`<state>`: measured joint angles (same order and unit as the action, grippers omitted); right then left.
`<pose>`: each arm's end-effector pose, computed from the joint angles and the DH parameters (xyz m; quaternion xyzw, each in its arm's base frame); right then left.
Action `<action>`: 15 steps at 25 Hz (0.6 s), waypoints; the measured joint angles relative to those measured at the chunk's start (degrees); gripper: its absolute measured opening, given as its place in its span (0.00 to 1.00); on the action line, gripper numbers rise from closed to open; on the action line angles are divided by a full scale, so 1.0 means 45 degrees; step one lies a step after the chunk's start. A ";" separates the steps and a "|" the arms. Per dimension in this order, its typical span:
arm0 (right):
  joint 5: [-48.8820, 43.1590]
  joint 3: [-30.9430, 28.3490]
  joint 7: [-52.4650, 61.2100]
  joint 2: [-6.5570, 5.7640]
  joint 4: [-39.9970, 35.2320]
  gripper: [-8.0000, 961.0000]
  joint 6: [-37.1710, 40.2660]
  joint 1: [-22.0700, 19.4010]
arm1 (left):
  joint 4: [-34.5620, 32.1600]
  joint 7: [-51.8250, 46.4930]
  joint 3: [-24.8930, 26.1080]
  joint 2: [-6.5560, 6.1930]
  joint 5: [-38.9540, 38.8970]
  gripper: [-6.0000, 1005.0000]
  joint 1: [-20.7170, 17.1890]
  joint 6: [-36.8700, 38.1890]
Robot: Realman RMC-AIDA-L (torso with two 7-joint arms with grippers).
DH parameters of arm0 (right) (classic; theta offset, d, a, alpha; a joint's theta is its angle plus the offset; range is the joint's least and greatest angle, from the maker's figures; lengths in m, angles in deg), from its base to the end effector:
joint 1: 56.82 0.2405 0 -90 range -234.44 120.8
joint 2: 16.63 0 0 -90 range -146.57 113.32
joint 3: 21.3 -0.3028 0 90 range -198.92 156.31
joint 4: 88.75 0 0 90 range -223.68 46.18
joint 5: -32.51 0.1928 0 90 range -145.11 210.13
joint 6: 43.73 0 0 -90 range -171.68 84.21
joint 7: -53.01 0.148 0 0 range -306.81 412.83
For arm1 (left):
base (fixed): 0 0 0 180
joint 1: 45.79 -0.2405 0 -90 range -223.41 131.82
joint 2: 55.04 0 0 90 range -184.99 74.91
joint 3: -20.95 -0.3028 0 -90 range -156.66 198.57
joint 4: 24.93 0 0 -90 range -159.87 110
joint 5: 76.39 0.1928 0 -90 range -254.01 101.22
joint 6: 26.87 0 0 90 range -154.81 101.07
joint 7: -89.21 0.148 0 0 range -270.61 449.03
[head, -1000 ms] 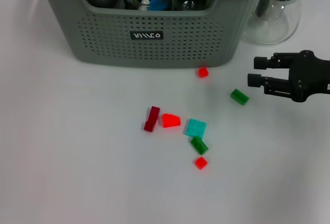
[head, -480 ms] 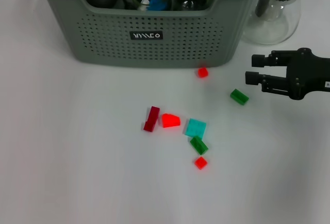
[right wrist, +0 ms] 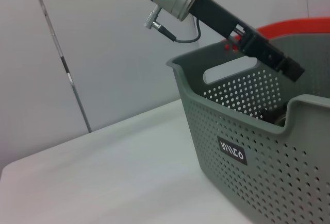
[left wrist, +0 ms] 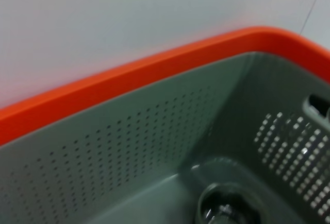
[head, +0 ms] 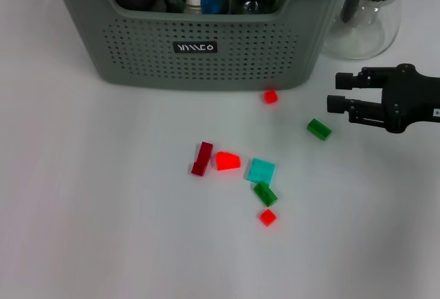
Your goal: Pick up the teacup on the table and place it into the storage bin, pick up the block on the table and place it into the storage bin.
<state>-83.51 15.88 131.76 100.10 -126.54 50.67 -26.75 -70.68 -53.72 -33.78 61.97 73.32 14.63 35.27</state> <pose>0.2918 0.3330 -0.0069 -0.9417 0.2032 0.2428 0.1136 -0.1408 0.5051 -0.0088 -0.8883 -0.3496 -0.0083 0.2977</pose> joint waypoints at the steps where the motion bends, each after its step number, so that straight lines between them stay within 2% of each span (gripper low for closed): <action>1: 0.0001 -0.0001 0.0000 0.0000 0.0000 0.55 -0.0002 -0.0002 | -0.0277 0.0024 0.0065 0.0063 -0.0129 0.26 -0.0109 0.0079; 2: 0.0001 0.0000 0.0000 -0.0001 0.0000 0.55 0.0001 -0.0002 | -0.0644 0.0082 0.0115 0.0119 -0.0387 0.26 -0.0294 0.0200; 5: 0.0000 -0.0006 0.0000 -0.0001 0.0000 0.55 -0.0005 -0.0004 | -0.2377 0.0624 0.0208 0.0281 -0.2103 0.39 -0.1339 0.0717; 9: 0.0000 -0.0068 -0.0001 -0.0001 -0.0001 0.55 -0.0015 -0.0040 | -0.5431 0.3208 0.0758 0.0613 -0.7168 0.52 -0.4090 0.2467; 12: 0.0002 -0.0093 -0.0002 -0.0002 -0.0001 0.55 -0.0040 -0.0063 | -0.6322 0.5785 0.1502 0.0823 -1.0456 0.60 -0.6001 0.4672; 15: 0.0001 -0.0089 0.0016 -0.0001 -0.0002 0.55 -0.0053 -0.0061 | -0.6089 0.8004 0.2983 0.1156 -1.1612 0.62 -0.7227 0.6974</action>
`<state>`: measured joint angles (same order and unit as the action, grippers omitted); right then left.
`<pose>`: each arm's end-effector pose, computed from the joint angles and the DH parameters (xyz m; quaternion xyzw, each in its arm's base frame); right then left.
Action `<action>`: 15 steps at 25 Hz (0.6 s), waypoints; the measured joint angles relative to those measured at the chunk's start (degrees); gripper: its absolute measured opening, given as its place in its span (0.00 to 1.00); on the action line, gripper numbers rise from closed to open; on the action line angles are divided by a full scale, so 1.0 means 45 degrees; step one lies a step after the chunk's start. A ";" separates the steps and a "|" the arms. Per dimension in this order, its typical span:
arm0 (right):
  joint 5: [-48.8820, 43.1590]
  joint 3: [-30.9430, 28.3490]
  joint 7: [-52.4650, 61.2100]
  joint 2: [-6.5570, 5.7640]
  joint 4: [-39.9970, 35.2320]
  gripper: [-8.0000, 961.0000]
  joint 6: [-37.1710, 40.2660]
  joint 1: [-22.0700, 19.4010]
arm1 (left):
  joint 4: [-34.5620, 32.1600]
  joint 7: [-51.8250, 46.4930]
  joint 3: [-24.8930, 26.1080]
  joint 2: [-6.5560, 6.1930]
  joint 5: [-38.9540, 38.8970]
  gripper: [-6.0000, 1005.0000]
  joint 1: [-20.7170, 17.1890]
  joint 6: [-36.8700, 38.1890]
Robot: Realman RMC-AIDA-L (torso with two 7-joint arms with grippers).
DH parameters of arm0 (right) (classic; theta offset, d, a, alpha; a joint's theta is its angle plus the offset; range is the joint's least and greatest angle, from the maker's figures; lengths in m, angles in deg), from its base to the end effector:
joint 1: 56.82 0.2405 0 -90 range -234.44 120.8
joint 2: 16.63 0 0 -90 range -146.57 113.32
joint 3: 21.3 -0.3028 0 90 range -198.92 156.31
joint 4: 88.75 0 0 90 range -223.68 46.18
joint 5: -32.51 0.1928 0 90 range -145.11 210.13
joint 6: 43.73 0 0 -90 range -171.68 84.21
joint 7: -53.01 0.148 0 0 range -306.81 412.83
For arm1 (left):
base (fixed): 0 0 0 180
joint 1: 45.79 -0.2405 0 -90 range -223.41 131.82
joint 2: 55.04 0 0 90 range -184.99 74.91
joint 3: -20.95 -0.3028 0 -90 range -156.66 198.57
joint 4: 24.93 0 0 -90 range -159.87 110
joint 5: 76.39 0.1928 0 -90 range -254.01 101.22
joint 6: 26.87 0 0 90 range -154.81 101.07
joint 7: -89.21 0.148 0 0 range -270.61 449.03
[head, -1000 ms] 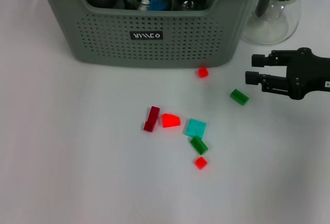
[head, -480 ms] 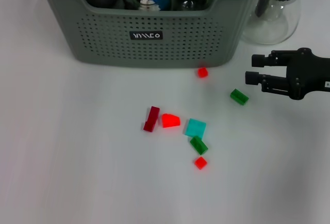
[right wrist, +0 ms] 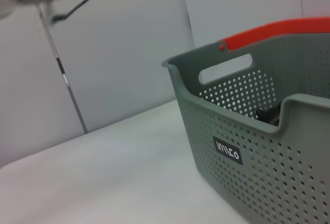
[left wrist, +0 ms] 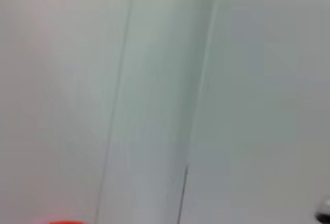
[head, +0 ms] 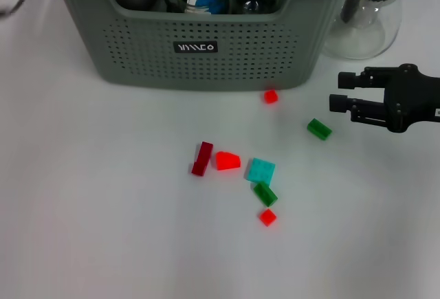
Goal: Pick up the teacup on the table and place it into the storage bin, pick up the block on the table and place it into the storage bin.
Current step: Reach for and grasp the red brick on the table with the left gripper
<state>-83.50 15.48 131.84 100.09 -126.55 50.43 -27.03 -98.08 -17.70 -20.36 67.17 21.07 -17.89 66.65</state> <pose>0.2941 0.3325 -0.0059 -0.9399 0.2076 0.2436 0.1187 -0.1906 0.3526 0.0673 -0.8978 -0.1709 -0.3592 0.1888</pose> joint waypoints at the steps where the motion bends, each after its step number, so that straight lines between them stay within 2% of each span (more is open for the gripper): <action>1: 0.0001 0.0000 0.0050 0.0000 0.0000 0.55 -0.0005 -0.0012 | 0.0386 0.1039 0.0566 0.0114 -0.0083 0.61 -0.0424 0.0836; 4: 0.0045 -0.0028 0.0080 0.0000 0.0000 0.55 -0.0014 -0.0036 | 0.2033 0.4166 0.1405 0.0349 0.0651 0.60 -0.1389 0.2168; 8: 0.0086 -0.0248 0.0123 0.0001 0.0001 0.55 0.0008 -0.0014 | 0.4525 0.7819 0.1621 0.0538 0.2127 0.59 -0.2120 0.2231; 11: 0.0091 -0.0512 0.0160 0.0000 0.0001 0.55 0.0118 0.0055 | 0.6605 0.9920 0.1748 0.0505 0.3390 0.58 -0.2063 0.1495; 15: 0.0097 -0.0577 0.0370 -0.0023 -0.0032 0.55 0.0158 0.0116 | 0.8249 1.1246 0.1686 0.0474 0.4304 0.57 -0.1784 -0.0073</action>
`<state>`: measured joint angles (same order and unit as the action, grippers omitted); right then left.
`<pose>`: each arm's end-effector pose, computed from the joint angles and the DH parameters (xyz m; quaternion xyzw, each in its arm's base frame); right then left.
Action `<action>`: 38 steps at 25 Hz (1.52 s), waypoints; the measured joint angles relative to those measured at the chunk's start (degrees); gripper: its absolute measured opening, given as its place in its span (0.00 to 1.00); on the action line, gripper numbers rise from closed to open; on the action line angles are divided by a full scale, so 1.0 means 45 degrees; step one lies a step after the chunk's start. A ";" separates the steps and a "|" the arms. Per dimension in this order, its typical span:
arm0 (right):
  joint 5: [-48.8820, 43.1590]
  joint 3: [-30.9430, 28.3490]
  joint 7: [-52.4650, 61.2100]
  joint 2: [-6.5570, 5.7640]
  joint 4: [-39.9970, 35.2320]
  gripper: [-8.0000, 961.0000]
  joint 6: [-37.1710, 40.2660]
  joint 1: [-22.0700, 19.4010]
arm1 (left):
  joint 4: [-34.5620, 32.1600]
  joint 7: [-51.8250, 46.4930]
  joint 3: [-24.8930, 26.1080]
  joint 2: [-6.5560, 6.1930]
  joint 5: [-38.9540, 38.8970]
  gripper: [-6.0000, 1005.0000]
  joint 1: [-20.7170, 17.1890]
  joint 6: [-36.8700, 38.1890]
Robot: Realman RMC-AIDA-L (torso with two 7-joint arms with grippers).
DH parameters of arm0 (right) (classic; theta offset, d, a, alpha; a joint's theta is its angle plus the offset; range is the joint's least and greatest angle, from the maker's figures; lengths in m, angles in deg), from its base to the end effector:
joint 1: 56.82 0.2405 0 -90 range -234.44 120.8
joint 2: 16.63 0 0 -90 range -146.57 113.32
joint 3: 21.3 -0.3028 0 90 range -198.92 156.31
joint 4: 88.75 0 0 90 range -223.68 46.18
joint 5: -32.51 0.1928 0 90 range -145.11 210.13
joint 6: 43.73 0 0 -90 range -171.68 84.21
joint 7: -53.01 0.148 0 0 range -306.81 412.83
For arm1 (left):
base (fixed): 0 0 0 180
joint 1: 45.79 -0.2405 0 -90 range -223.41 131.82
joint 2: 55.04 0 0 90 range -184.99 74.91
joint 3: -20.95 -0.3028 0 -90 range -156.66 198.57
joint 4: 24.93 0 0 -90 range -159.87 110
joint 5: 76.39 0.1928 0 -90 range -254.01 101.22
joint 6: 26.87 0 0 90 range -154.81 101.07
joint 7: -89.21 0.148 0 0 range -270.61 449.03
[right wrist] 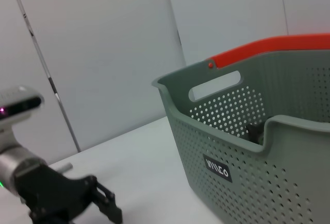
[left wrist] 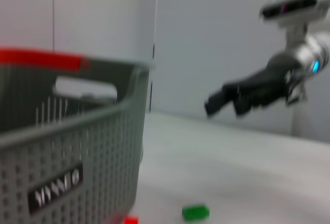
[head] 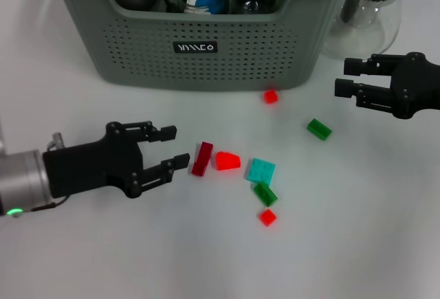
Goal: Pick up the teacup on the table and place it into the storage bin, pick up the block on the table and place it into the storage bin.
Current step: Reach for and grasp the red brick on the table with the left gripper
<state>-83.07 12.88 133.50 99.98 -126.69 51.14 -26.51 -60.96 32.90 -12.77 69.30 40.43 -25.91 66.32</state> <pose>0.2914 0.3373 0.0017 -0.9308 0.2199 0.2624 0.1280 -0.3191 0.2643 -0.0595 -0.9393 -0.1427 -0.2620 0.1695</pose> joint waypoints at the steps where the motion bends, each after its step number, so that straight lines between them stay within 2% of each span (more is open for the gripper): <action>1: 0.0001 0.0000 0.0038 -0.0008 0.0002 0.55 -0.0002 0.0004 | 0.0313 0.0156 -0.0019 -0.0002 0.0096 0.57 0.0084 -0.0375; 7: 0.0002 0.0000 0.0074 -0.0018 0.0034 0.55 -0.0043 -0.0019 | 0.2219 0.1837 0.0054 0.0082 -0.0149 0.49 0.0285 -0.2059; 12: 0.0002 0.0001 0.0078 -0.0015 0.0034 0.55 -0.0051 -0.0005 | 0.3867 0.4107 0.0082 0.0096 -0.0961 0.50 0.0287 -0.3093; 17: 0.0001 0.0001 0.0080 -0.0015 0.0034 0.55 -0.0061 0.0014 | 0.4864 0.5305 0.0092 0.0103 -0.1522 0.50 0.0361 -0.4027; 28: -0.0017 0.0001 0.0084 -0.0016 0.0033 0.55 -0.0123 0.0004 | 0.5368 0.6118 0.0093 0.0103 -0.2081 0.50 0.0395 -0.4943; 34: -0.0021 0.0001 0.0085 -0.0015 0.0033 0.55 -0.0128 0.0001 | 0.5482 0.6163 0.0091 0.0104 -0.2254 0.50 0.0404 -0.4981; 38: -0.0030 0.0009 0.0084 -0.0015 0.0031 0.55 -0.0128 0.0003 | 0.5527 0.6197 0.0091 0.0103 -0.2364 0.50 0.0337 -0.4420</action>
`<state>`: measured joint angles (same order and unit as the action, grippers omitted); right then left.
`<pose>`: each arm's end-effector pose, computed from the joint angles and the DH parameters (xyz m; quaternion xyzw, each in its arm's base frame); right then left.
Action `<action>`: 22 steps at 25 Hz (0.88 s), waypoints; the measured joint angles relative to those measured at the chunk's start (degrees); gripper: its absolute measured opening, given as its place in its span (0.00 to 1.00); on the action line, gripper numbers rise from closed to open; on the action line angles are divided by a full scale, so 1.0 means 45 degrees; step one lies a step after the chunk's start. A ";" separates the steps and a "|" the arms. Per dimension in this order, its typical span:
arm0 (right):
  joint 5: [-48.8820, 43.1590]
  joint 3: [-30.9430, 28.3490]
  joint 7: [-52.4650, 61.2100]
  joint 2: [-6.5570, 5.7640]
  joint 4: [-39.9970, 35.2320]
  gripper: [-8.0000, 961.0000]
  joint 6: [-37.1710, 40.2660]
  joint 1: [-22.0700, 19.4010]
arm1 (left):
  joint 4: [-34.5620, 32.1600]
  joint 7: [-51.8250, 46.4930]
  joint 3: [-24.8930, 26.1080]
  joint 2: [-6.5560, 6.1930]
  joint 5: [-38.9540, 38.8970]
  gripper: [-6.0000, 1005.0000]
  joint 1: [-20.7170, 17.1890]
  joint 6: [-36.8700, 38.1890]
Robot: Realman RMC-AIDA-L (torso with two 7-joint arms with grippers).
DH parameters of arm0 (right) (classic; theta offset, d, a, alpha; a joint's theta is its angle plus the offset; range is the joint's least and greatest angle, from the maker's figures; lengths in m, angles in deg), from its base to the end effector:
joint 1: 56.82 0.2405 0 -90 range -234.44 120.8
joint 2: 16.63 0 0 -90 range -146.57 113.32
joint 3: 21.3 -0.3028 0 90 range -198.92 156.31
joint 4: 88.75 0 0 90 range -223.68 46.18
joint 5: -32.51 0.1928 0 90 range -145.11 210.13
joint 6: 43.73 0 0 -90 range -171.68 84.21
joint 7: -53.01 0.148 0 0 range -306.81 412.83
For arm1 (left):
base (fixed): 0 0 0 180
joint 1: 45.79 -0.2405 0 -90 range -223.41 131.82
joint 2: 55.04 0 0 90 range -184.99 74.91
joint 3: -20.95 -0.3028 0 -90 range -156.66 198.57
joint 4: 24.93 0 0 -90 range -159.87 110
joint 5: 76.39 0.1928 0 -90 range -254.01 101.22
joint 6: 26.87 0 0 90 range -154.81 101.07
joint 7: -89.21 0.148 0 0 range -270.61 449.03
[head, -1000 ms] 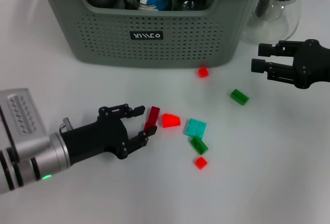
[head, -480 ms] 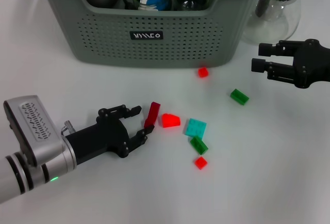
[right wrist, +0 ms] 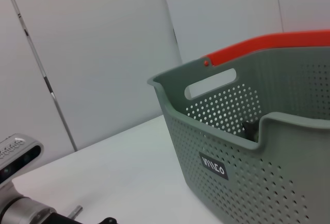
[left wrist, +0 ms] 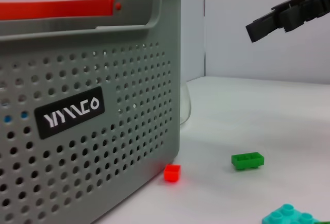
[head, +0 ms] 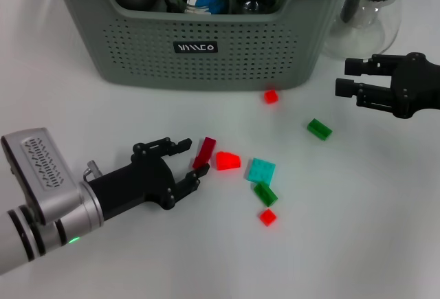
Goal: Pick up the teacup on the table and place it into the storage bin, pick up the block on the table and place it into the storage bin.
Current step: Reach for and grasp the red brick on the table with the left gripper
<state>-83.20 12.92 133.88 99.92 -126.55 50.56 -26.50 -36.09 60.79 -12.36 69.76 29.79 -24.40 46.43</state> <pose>0.2928 0.3382 0.0015 -0.9299 0.2252 0.2599 0.1305 -0.3343 0.2572 -0.1252 -0.9246 -0.1362 -0.2265 0.2745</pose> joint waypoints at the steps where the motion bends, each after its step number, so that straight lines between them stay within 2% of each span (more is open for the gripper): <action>1: 0.0000 0.0016 -0.0001 0.0000 0.0000 0.55 0.0000 0.0002 | 0.0065 0.0013 0.0000 0.0000 -0.0002 0.50 0.0032 0.0002; 13: -0.0034 0.0000 0.0007 0.0000 0.0003 0.55 0.0048 0.0019 | 0.0920 0.0555 0.0002 0.0000 -0.0295 0.49 0.0546 -0.1109; 22: -0.0017 -0.0006 0.0016 -0.0019 0.0003 0.55 0.0011 -0.0006 | 0.0648 0.0554 0.0350 -0.0044 -0.0694 0.49 0.0223 -0.0833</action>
<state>-83.28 12.89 133.95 99.83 -126.54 50.61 -26.52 -33.17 63.29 -10.78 69.57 26.67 -23.39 42.68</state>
